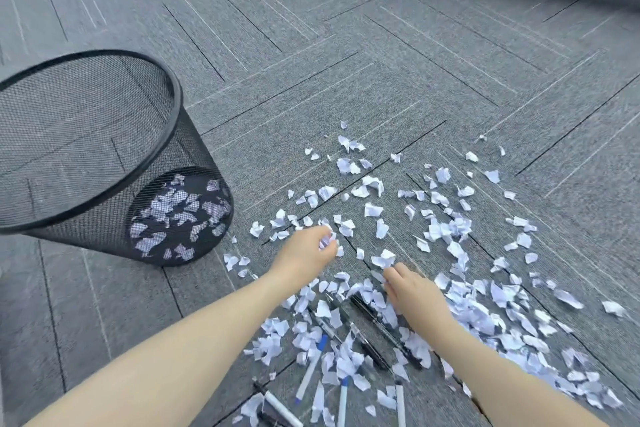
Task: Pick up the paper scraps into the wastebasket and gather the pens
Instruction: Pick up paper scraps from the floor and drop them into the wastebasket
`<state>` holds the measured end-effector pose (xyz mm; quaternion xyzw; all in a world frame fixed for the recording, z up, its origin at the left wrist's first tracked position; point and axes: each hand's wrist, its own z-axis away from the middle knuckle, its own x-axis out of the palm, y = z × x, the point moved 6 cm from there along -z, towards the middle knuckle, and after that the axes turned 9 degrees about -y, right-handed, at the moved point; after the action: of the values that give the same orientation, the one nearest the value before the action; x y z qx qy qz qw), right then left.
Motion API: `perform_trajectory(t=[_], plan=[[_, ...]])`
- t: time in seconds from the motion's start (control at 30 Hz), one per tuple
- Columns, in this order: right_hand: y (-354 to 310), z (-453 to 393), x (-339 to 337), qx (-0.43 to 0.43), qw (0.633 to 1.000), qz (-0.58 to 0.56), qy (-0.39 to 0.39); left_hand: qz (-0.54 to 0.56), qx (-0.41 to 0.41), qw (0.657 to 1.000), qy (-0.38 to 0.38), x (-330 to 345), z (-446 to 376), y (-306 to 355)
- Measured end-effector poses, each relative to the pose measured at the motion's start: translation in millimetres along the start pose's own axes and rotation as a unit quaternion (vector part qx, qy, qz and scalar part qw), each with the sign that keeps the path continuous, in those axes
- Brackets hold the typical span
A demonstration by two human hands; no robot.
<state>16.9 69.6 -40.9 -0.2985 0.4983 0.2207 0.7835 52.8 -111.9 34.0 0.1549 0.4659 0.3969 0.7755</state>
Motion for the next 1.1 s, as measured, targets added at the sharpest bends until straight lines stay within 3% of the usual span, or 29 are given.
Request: perform_trajectory(t=[0.07,0.13,0.27,0.43,0.5,0.6,0.8,0.87,0.93,1.03,1.1], plan=[[6,-4,5,0.023,0.997,-0.043,-0.052,0.019,-0.006,1.000,0.005,-4,3,0],[11,-3,-3,0.079,0.977,-0.186,-0.063,0.040,-0.003,0.999,0.020,-12,5,7],[11,1,-37,0.188,0.866,-0.462,-0.026,0.121,0.028,0.990,0.069,-39,16,33],[-38,-21,-124,0.169,0.696,-0.697,0.009,0.283,0.055,0.946,0.147,-97,42,68],[-69,-36,-168,0.144,0.673,-0.725,0.023,0.397,0.053,0.897,0.187,-127,51,70],[-127,-63,-225,0.064,0.618,-0.783,0.033,0.555,0.031,0.785,0.273,-176,71,55],[-244,-109,-278,-0.021,0.523,-0.852,-0.019,0.655,0.008,0.632,0.414,-240,121,-13],[-276,-122,-274,-0.027,0.512,-0.858,-0.041,0.660,-0.014,0.600,0.451,-248,134,-39],[-302,-131,-266,-0.026,0.521,-0.851,-0.066,0.640,-0.048,0.604,0.473,-252,140,-58],[-319,-138,-252,-0.003,0.551,-0.828,-0.102,0.585,-0.113,0.662,0.455,-258,145,-76],[-320,-142,-247,0.002,0.602,-0.790,-0.111,0.546,-0.135,0.713,0.419,-260,149,-80]])
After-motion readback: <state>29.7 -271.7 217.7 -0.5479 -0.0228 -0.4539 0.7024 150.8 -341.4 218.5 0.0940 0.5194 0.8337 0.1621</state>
